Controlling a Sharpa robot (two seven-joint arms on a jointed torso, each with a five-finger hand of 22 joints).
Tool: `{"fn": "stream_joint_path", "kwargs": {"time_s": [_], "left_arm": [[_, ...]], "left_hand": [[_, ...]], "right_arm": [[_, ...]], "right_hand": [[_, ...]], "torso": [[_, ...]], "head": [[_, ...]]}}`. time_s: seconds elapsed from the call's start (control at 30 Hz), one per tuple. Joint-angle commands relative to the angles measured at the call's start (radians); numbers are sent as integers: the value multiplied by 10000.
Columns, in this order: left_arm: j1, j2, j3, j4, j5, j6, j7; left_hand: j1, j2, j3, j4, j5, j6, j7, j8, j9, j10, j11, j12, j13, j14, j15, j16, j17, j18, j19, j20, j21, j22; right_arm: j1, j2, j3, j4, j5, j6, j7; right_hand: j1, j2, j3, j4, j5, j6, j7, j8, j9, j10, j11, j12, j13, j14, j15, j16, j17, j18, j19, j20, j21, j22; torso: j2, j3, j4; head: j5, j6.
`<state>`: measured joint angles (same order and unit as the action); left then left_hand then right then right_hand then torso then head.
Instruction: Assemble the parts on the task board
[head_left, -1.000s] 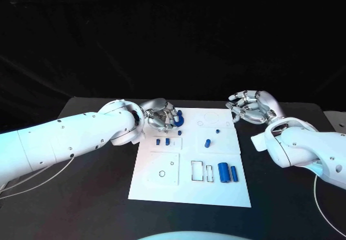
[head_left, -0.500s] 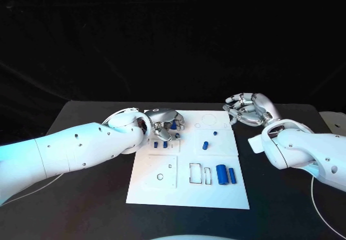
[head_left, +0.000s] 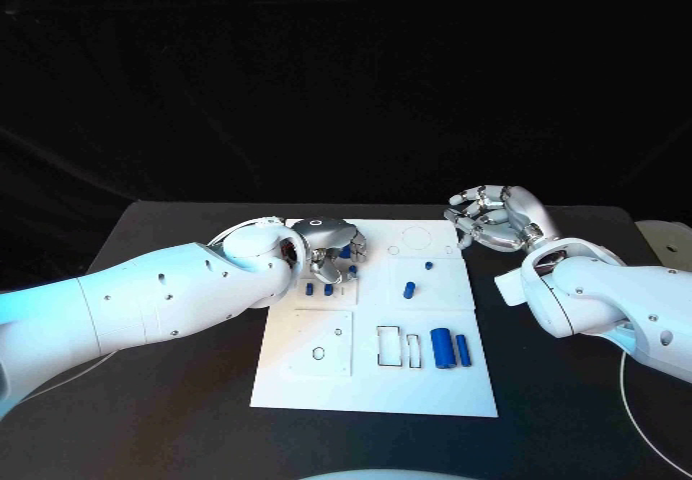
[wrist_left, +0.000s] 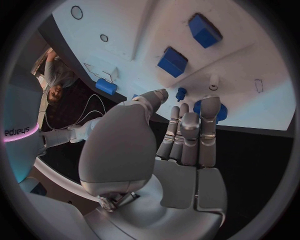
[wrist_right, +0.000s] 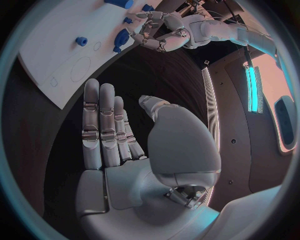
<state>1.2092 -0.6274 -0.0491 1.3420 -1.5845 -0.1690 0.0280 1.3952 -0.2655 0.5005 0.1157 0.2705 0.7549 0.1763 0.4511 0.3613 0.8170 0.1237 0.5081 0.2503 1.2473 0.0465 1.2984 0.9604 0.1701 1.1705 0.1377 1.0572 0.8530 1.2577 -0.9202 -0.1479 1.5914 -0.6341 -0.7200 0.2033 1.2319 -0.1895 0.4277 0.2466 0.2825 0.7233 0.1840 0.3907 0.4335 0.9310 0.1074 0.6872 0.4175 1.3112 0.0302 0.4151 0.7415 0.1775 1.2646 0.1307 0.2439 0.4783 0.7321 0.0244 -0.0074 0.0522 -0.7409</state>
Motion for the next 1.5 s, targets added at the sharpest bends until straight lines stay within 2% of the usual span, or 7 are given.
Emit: {"fn": "stream_joint_path", "kwargs": {"time_s": [0.03, 1.17, 1.27, 1.3, 1.37, 1.4, 1.5], "left_arm": [[0, 55, 9, -19, -330, 183, -250], [0, 448, 14, -431, -367, 884, -817], [-2, 459, 14, -411, -366, 892, -783], [-2, 463, 14, -402, -366, 894, -776], [-3, 466, 13, -391, -366, 901, -774], [-3, 468, 13, -387, -366, 913, -785], [-4, 469, 13, -379, -367, 918, -836]], "left_hand": [[131, 31, 31, -47, -19, 98, -13, -58, -33, 38, -1, -32, -43, 109, 13, 93, 15, -191, 93, -27, 98, 96], [303, 315, 710, -277, -159, 837, -64, -399, -392, 1083, -133, -291, -548, 943, -103, 972, 733, -519, 1054, -121, 1648, 1957], [263, 388, 818, -332, -174, 1173, -249, -442, -408, 1653, -330, -414, -661, 1282, -267, 1176, 1076, -614, 1340, -215, 2038, 2452], [238, 401, 845, -353, -182, 1286, -289, -472, -412, 1813, -372, -530, -725, 1743, -305, 1554, 2096, -645, 1421, -242, 2144, 2589], [241, 460, 887, -415, -197, 1513, -342, -481, -390, 2147, -454, -667, -793, 1907, -372, 1688, 2362, -709, 1607, -287, 2369, 2896], [232, 464, 896, -439, -200, 1559, -356, -508, -388, 2232, -462, -746, -825, 1510, -408, 1340, 1268, -722, 1631, -296, 2401, 2933], [254, 559, 929, -550, -233, 1799, -407, -553, -356, 2713, -565, -909, -868, 1585, -494, 1297, 1272, -765, 1767, -339, 2570, 3166]], "right_arm": [[-5, 13, 1, 12, -59, 24, 91], [-5, 39, 2, 31, -59, 29, 99], [-5, 43, 2, 31, -59, 30, 101], [-5, 44, 2, 31, -59, 31, 102], [-5, 47, 2, 29, -59, 32, 102], [-5, 49, 2, 28, -59, 32, 103], [-5, 52, 2, 26, -59, 31, 105]], "right_hand": [[86, 1, 5, -38, 63, -18, 63, 41, -16, -72, 14, -26, -16, 60, -3, -60, 16, 38, 79, -18, -41, -8], [76, 11, -1, -26, 74, -11, 66, 49, -20, -63, 16, -26, -34, 69, -1, -77, 34, 37, 88, -17, -49, -23], [76, 11, -1, -26, 74, -11, 66, 49, -20, -63, 16, -26, -34, 69, -1, -77, 34, 37, 88, -17, -49, -23], [76, 11, -1, -26, 74, -11, 66, 49, -20, -63, 16, -26, -34, 69, -1, -77, 34, 37, 88, -17, -49, -23], [76, 11, -1, -26, 74, -11, 66, 49, -20, -63, 16, -26, -34, 69, -1, -77, 34, 37, 88, -17, -49, -23], [76, 11, -1, -26, 74, -11, 66, 49, -20, -63, 16, -26, -34, 69, -1, -77, 34, 37, 88, -17, -49, -23], [67, 17, -10, -15, 80, -1, 64, 60, -25, -50, 15, -22, -53, 85, -3, -96, 57, 37, 103, -18, -56, -40]], "torso": [[-8, 5, -10], [-5, 6, 12], [-2, 5, 7], [-1, 2, 6], [2, 0, 3], [2, -1, 3], [-6, 5, 4]], "head": [[-4, -6], [-35, -63], [-35, -61], [-38, -64], [-25, -71], [-22, -71], [-16, -81]]}}
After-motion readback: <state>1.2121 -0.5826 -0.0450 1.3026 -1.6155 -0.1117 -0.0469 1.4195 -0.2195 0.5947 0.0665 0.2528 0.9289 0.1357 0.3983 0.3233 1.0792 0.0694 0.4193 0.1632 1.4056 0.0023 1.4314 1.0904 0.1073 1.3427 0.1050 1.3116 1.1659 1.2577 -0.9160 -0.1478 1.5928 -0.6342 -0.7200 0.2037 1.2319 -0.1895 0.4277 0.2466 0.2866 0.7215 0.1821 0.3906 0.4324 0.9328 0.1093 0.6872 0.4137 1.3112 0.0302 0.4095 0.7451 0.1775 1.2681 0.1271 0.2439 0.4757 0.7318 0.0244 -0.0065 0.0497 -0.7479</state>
